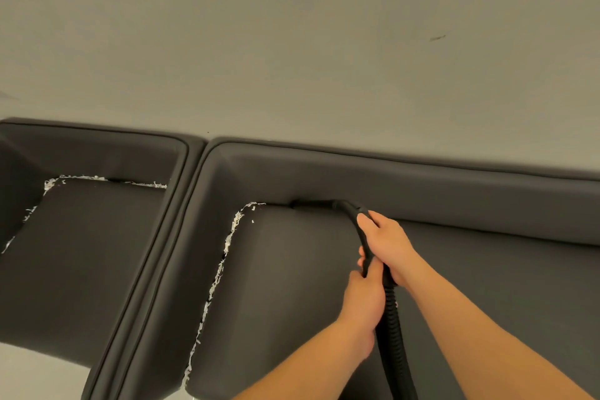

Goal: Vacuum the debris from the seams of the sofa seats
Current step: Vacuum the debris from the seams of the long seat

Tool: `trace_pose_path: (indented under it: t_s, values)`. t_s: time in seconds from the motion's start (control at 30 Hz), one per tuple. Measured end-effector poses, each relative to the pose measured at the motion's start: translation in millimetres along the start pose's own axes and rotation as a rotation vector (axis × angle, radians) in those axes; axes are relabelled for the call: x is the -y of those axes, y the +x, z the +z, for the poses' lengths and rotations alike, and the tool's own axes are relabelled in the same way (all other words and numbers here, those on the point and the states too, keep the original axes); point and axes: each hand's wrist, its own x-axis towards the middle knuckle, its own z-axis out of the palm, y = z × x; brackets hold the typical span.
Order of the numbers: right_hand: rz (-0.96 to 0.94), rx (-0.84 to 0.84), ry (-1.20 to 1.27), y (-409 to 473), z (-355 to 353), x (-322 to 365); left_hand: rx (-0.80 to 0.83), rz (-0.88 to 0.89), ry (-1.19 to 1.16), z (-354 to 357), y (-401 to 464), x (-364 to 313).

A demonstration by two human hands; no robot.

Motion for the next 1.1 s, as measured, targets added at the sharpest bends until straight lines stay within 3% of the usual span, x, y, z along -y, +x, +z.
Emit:
trace_pose_path:
  t_s: [0.23,0.6,0.8,1.0,1.1]
  values:
    - [-0.120,0.051,-0.223,-1,14,19,-0.024,0.138,-0.023,-4,-2,4]
    - [-0.113,0.013,-0.422,68,63,48,-0.056,0.111,-0.126,-41,36,-46]
    - [-0.089,-0.050,-0.301,76,64,24,-0.070,0.059,-0.036,-47,48,-39]
    - [0.075,-0.031,0.068,41,37,-43,-0.001,-0.095,0.128,-44,49,6]
    - [0.065,0.017,0.018,34,46,-46,-0.057,-0.097,0.114,-49,41,17]
